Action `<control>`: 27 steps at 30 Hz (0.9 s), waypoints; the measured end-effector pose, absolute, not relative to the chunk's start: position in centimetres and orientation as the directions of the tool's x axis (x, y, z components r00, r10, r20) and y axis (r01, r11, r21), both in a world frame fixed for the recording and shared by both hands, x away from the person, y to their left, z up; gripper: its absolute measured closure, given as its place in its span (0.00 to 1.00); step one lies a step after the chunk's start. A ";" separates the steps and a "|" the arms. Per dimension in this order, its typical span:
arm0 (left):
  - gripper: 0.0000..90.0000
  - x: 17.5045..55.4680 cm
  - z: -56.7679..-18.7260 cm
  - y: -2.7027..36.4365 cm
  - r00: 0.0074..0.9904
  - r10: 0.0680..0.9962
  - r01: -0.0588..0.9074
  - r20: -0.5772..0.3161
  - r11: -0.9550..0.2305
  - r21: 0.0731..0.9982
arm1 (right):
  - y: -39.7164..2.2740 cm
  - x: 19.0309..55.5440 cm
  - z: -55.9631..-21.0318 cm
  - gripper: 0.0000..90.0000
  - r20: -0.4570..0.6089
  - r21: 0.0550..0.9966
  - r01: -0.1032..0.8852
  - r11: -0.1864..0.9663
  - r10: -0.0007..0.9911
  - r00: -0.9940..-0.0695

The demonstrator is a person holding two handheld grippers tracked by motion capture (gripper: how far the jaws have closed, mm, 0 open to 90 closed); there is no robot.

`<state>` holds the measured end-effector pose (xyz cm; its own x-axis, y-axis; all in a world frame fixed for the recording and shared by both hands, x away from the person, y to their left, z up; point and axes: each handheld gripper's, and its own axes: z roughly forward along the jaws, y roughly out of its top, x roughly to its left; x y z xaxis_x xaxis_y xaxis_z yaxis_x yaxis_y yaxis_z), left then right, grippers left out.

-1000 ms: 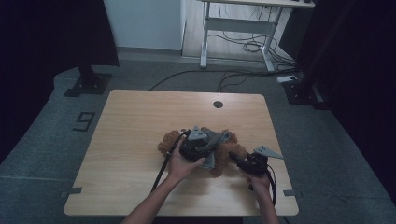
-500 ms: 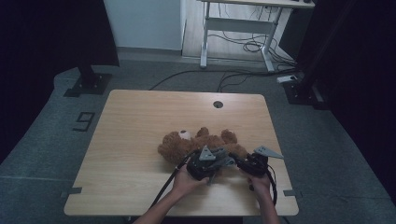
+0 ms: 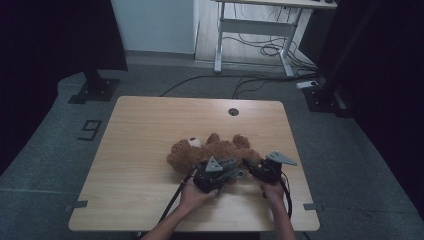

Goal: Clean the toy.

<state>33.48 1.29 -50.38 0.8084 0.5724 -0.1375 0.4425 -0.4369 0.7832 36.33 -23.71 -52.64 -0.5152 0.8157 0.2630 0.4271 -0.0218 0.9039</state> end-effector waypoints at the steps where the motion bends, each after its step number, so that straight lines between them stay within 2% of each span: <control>1: 0.85 33.4 -49.8 1.6 0.809 0.570 0.440 -0.145 -0.422 0.793 | -23.8 36.4 -52.7 0.61 0.263 0.906 0.423 -0.023 0.814 -0.517; 6: 0.85 33.5 -46.3 3.2 0.800 0.584 0.393 -0.134 -0.342 0.853 | -23.9 36.5 -52.7 0.60 0.258 0.910 0.414 -0.021 0.811 -0.525; 9: 0.85 35.5 -42.8 4.3 0.769 0.631 0.368 -0.097 -0.315 0.875 | -24.0 36.3 -52.6 0.59 0.250 0.912 0.409 -0.014 0.811 -0.529; 11: 0.85 36.6 -42.2 4.6 0.749 0.657 0.377 -0.084 -0.318 0.870 | -24.0 36.3 -52.6 0.59 0.249 0.912 0.410 -0.014 0.812 -0.528; 12: 0.85 36.6 -42.2 4.6 0.749 0.657 0.377 -0.084 -0.318 0.870 | -24.0 36.3 -52.6 0.59 0.249 0.912 0.410 -0.014 0.812 -0.528; 16: 0.85 39.8 -44.2 7.3 0.665 0.737 0.494 -0.122 -0.311 0.812 | -24.3 36.5 -52.8 0.58 0.252 0.910 0.414 -0.014 0.811 -0.528; 17: 0.85 40.2 -45.3 8.8 0.636 0.755 0.522 -0.163 -0.265 0.811 | -24.4 36.4 -52.9 0.58 0.252 0.910 0.414 -0.012 0.808 -0.532; 18: 0.85 40.2 -45.3 8.8 0.636 0.755 0.522 -0.163 -0.265 0.811 | -24.4 36.4 -52.9 0.58 0.252 0.910 0.414 -0.012 0.808 -0.532; 19: 0.85 40.3 -46.3 11.1 0.612 0.744 0.556 -0.268 -0.164 0.815 | -24.4 36.4 -52.9 0.58 0.254 0.910 0.415 -0.009 0.803 -0.539; 21: 0.85 40.0 -46.7 12.4 0.597 0.747 0.558 -0.291 -0.126 0.820 | -24.2 36.3 -52.9 0.58 0.252 0.911 0.411 -0.008 0.802 -0.542; 27: 0.85 38.9 -46.3 14.4 0.567 0.803 0.529 -0.184 -0.184 0.828 | -24.2 36.2 -52.9 0.58 0.254 0.910 0.415 -0.010 0.805 -0.537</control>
